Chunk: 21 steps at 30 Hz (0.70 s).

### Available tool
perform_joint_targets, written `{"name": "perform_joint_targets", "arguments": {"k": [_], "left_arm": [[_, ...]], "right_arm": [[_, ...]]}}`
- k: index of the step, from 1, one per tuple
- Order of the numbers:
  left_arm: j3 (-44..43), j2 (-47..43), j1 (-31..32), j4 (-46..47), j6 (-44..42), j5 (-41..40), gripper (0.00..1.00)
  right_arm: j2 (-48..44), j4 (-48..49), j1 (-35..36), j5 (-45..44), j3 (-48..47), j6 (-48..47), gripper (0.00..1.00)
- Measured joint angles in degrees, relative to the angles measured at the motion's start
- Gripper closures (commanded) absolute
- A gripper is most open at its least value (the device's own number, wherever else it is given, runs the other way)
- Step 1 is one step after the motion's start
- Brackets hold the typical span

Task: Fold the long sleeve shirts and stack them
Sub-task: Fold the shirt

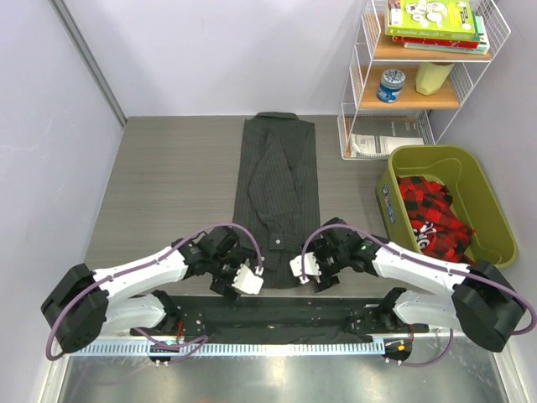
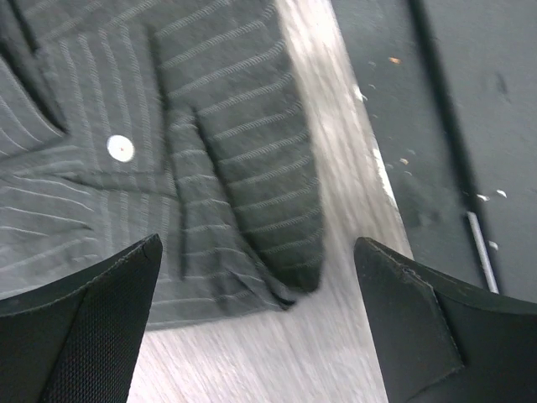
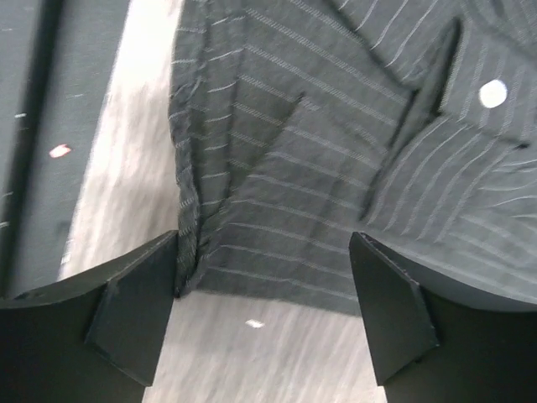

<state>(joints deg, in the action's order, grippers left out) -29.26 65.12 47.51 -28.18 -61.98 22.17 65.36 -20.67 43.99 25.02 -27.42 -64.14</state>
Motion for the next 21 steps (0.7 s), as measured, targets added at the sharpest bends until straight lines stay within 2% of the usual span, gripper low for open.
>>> {"name": "perform_joint_targets", "arguments": {"k": [2, 5, 8, 9, 10, 11, 12, 14, 16, 17, 21], "left_arm": [[-0.3, 1.0, 0.5, 1.7, 0.0, -0.3, 0.06], [-0.9, 2.9, 0.5, 4.7, 0.5, -0.6, 0.11], [-1.1, 4.3, 0.5, 7.8, 0.5, -1.2, 0.22], [-1.3, 4.9, 0.6, 8.6, 0.7, -1.2, 0.37], [-1.5, 5.5, 0.6, 9.3, 0.9, -1.4, 0.45], [-1.7, 6.1, 0.6, 9.9, 1.3, -1.7, 0.52], [-1.7, 6.8, 0.7, 10.4, 2.0, -2.2, 0.65], [-1.8, 7.8, 0.7, 11.7, 3.3, -3.4, 0.74], [-1.8, 8.3, 0.8, 12.2, 4.4, -4.3, 0.88], [-1.8, 8.3, 0.8, 12.0, 4.8, -4.4, 1.00], [-2.4, 6.4, 1.0, 9.4, 6.7, -3.5, 1.00]], "right_arm": [[0.3, 1.8, 0.5, -0.4, 0.2, -0.9, 0.25], [1.6, 4.5, 1.1, -0.8, 0.4, -2.0, 0.42], [3.5, 7.1, 1.6, -1.4, 0.3, -2.1, 0.56], [4.1, 8.0, 1.7, -1.9, 0.3, -2.0, 0.60], [4.8, 8.9, 1.7, -2.1, 0.3, -2.0, 0.73], [5.5, 9.9, 1.7, -2.3, 0.2, -1.9, 0.78], [6.1, 10.4, 1.7, -3.0, 0.0, -1.9, 0.85], [7.5, 11.2, 1.8, -4.1, -0.5, -1.5, 0.99], [7.6, 11.2, 1.8, -5.0, -0.8, -1.0, 0.99], [7.4, 10.8, 1.8, -5.5, -1.0, -0.4, 0.99], [4.3, 6.7, 2.1, -5.8, -1.2, 1.4, 0.99]]}}
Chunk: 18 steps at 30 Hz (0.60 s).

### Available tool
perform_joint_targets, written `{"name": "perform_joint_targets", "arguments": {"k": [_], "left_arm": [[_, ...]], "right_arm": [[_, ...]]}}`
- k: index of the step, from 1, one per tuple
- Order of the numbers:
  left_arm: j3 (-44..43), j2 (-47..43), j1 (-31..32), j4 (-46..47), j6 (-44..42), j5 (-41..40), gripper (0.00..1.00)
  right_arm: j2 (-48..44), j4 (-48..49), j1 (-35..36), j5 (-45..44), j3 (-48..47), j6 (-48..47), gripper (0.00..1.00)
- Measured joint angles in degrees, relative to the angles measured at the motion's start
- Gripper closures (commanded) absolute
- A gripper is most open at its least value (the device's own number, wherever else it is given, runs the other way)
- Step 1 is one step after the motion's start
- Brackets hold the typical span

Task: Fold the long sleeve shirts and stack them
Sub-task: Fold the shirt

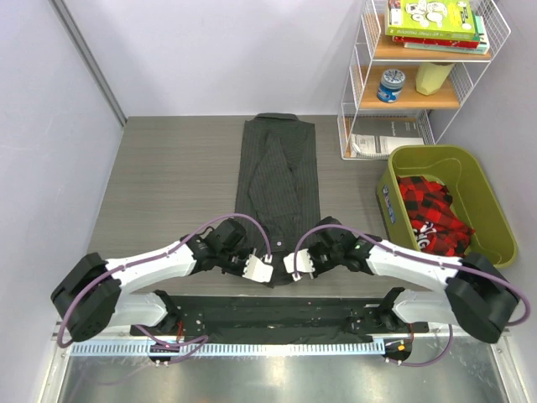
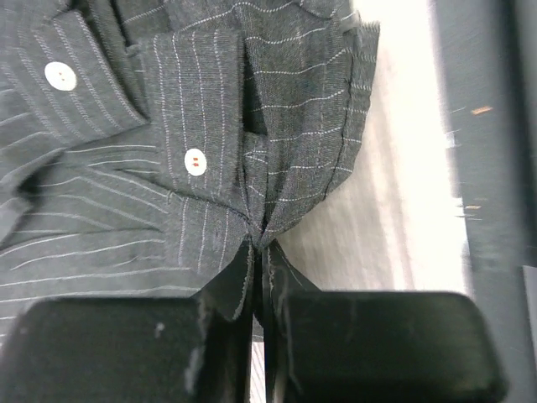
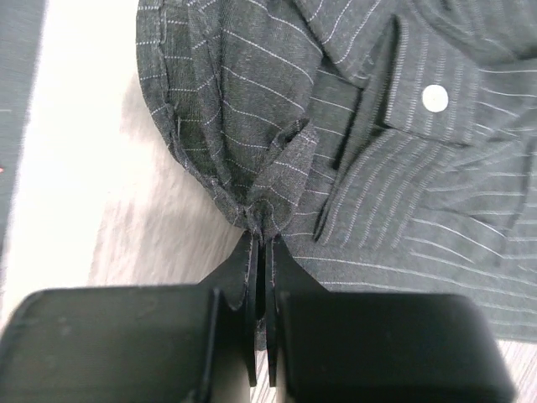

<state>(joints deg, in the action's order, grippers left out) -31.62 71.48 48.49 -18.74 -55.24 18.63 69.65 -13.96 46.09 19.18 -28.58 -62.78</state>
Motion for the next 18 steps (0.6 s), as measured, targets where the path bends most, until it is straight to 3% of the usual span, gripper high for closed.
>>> {"name": "perform_joint_targets", "arguments": {"k": [8, 18], "left_arm": [[-8.6, -10.1, 0.5, -15.2, 4.6, 5.9, 1.00], [-15.1, -6.0, -5.6, -21.6, 3.9, 9.1, 1.00]], "right_arm": [[-12.9, -12.2, 3.2, 0.1, -5.4, 5.4, 0.99], [-9.0, -14.9, -2.8, 0.8, -12.7, 7.4, 0.99]]}}
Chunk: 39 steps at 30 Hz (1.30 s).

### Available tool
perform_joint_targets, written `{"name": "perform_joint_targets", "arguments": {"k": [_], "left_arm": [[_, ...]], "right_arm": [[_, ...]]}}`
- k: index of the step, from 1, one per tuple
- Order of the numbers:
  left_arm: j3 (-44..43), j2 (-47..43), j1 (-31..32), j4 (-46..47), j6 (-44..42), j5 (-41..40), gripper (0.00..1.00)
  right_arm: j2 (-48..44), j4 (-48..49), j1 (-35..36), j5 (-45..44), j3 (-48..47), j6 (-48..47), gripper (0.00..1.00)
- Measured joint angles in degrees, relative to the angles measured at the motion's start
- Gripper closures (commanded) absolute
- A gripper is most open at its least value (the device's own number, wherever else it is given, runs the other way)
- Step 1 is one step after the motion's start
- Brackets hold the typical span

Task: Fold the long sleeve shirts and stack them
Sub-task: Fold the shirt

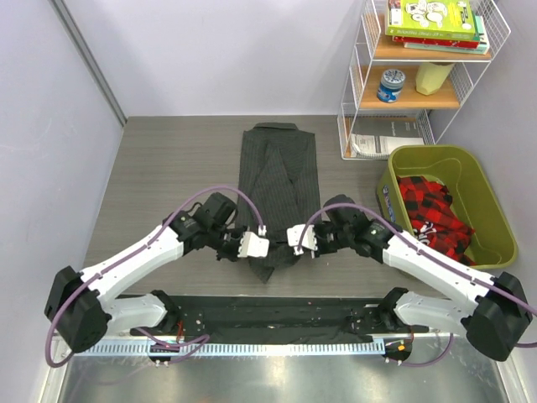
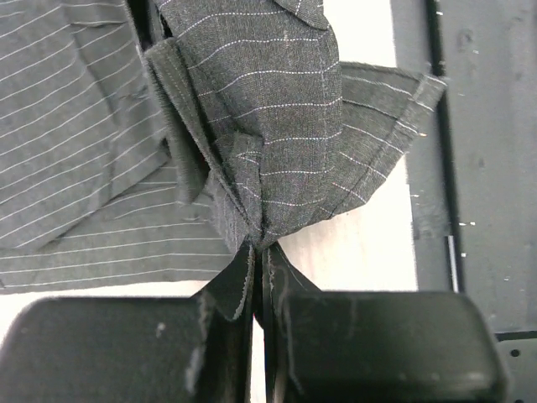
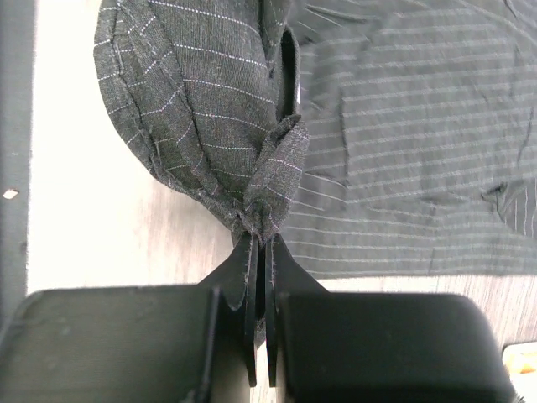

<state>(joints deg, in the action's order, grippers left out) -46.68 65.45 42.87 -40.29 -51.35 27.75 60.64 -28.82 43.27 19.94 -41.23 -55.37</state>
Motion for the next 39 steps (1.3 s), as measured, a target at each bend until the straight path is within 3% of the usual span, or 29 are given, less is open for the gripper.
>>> {"name": "perform_joint_targets", "arguments": {"k": [8, 23, 31, 39], "left_arm": [[-11.8, 11.1, -7.7, -3.0, -4.7, 3.7, 1.00], [-44.8, 43.7, -18.4, -10.9, -12.3, 6.4, 1.00], [-53.4, 53.1, -20.3, -13.4, -14.1, 6.4, 1.00], [-59.8, 58.1, -21.6, -15.7, -15.4, 6.6, 1.00]], "right_arm": [[9.2, -0.9, -9.8, 4.4, -8.5, -4.0, 0.99], [37.3, -2.2, -22.2, 12.5, -31.1, -13.5, 0.99], [48.5, -2.5, -24.7, 13.8, -40.2, -14.6, 0.99], [51.9, -2.6, -25.5, 14.2, -43.8, -14.8, 0.99]]}}
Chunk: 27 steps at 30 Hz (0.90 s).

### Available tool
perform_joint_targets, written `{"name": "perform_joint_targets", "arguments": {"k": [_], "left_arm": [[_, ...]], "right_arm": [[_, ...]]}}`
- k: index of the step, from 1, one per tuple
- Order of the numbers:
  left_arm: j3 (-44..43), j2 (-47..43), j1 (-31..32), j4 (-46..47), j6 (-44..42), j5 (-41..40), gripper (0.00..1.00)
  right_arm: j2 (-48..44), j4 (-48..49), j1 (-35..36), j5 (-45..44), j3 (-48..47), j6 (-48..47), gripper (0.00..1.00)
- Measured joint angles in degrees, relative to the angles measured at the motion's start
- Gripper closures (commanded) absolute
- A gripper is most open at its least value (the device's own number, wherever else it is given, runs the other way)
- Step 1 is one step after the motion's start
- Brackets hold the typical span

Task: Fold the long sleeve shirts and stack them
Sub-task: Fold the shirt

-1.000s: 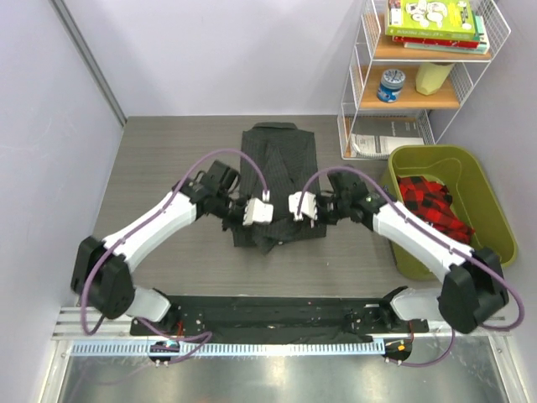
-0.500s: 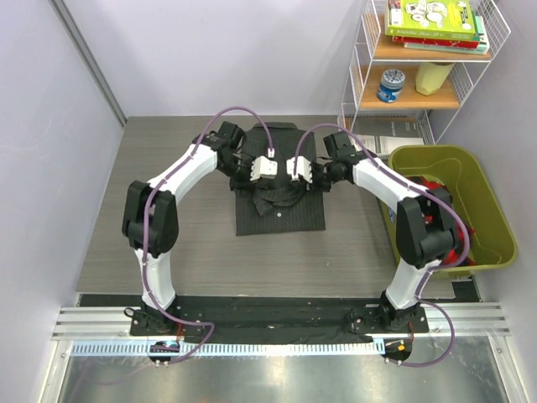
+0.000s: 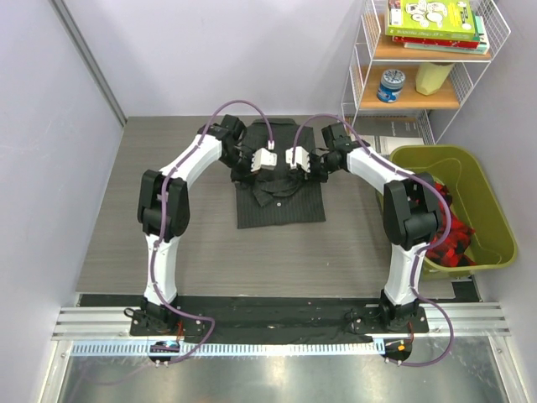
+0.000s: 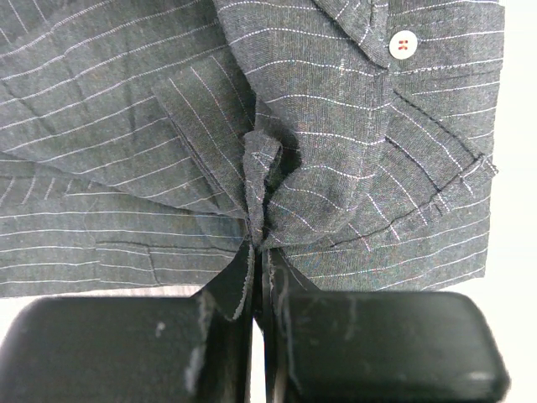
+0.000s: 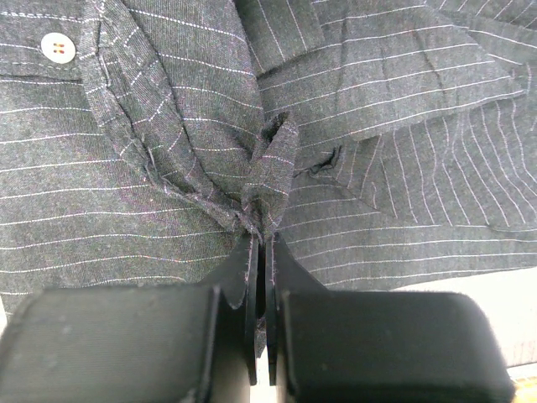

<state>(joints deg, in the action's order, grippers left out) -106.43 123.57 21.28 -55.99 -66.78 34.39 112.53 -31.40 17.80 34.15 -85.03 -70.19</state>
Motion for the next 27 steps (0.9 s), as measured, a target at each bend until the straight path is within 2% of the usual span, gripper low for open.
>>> {"name": "perform_joint_targets", "arguments": {"k": [5, 7, 9, 10, 11, 12, 13, 15, 16, 17, 18, 20, 24, 26, 27], "left_arm": [[-3.8, 1.4, -0.1, -1.8, -1.1, 0.4, 1.00], [-4.6, 1.8, -0.1, -1.8, -1.2, 0.5, 0.97], [-5.2, 2.4, -0.1, -1.5, -1.2, 0.5, 0.87], [-5.2, 2.8, -0.1, -1.2, -1.1, 0.4, 0.84], [-5.3, 3.1, -0.1, -0.8, -0.8, 0.3, 0.80], [-5.3, 3.7, -0.1, 0.0, 0.3, -0.1, 0.72], [-5.3, 4.5, -0.2, 1.0, 1.6, -0.6, 0.69], [-5.8, 5.8, -0.5, 2.3, 3.6, -1.1, 0.57], [-6.5, 6.8, -0.9, 3.2, 5.3, -1.4, 0.54], [-7.3, 7.7, -1.4, 4.6, 7.6, -1.8, 0.52], [-7.9, 8.3, -1.9, 5.8, 9.7, -2.2, 0.44], [-10.1, 9.4, -3.5, 8.6, 16.0, -3.2, 0.42], [-14.8, 9.8, -7.3, 13.4, 28.0, -5.3, 0.34], [-15.1, 8.7, -9.4, 15.1, 33.0, -5.4, 0.36], [-14.3, 7.7, -10.1, 15.5, 34.6, -5.2, 0.36]], "right_arm": [[0.0, -0.4, -0.4, 0.1, -0.9, -0.1, 0.99], [0.0, -0.4, -0.4, 0.0, -1.0, -0.2, 0.83], [0.5, -0.5, -0.6, -0.2, -1.3, -0.1, 0.75], [0.9, -0.6, -0.6, -0.4, -1.6, 0.3, 0.62], [1.7, -0.8, -0.6, -0.8, -2.3, 0.8, 0.58], [2.6, -0.8, -0.8, -1.3, -3.1, 1.7, 0.53], [4.0, -0.7, -0.9, -1.8, -4.2, 2.8, 0.42], [5.4, -0.6, -1.1, -2.4, -5.3, 4.9, 0.34], [6.1, -0.5, -1.4, -2.8, -6.0, 6.5, 0.29], [6.6, -0.1, -1.7, -3.3, -6.6, 8.3, 0.19], [6.9, 0.4, -2.1, -3.9, -7.1, 10.0, 0.10], [7.1, 1.2, -3.0, -5.2, -8.3, 14.9, 0.07], [7.0, 2.8, -4.7, -7.7, -11.5, 24.8, 0.08], [6.3, 3.1, -5.4, -8.3, -12.4, 29.8, 0.15], [5.8, 3.0, -5.7, -8.3, -12.5, 31.3, 0.27]]}}
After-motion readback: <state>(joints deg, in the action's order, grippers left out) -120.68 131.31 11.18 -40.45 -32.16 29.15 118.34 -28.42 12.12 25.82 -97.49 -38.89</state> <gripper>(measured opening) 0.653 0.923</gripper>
